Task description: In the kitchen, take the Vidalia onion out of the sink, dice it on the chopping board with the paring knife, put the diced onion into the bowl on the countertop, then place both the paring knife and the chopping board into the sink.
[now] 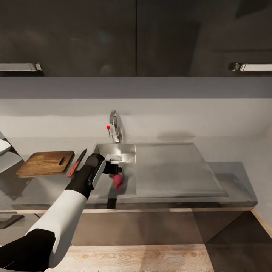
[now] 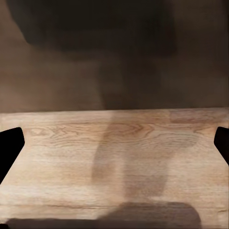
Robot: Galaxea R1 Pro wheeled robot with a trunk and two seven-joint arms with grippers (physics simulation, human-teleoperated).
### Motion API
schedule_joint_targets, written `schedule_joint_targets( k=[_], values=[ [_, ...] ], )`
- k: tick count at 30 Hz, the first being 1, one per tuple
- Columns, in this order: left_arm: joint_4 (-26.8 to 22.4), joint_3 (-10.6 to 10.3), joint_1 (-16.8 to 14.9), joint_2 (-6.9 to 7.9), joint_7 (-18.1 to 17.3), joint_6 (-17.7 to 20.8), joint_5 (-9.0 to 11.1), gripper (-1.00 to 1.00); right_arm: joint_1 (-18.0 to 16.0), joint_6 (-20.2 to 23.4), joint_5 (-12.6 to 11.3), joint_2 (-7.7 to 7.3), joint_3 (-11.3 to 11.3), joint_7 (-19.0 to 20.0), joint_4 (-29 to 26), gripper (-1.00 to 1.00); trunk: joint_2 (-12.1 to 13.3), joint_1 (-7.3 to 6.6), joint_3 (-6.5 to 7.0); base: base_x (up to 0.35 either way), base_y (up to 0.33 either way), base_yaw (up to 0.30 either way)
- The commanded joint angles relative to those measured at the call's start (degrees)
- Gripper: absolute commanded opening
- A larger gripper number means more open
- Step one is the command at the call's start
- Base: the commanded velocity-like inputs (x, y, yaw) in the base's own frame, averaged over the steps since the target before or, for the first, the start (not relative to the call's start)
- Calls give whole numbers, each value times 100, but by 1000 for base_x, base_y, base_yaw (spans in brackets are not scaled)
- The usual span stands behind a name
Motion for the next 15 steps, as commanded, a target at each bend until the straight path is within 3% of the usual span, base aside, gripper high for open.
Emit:
schedule_joint_targets(
  k=[1, 7, 15],
  values=[
    [3, -4, -5, 1, -1, 10, 13, 100, -4, -11, 61, 2, -34, -30, 3, 100, -9, 2, -18, 2, 0, 0],
    [104, -4, -5, 2, -1, -227, 13, 100, -4, -4, 61, 5, -34, -30, 3, 100, -9, 2, -73, 13, 0, 0],
    [231, -12, -5, 6, -1, -262, 13, 100, -4, -4, 61, 6, -37, -30, 3, 100, -9, 2, -116, 132, -56, 0]
  ],
)
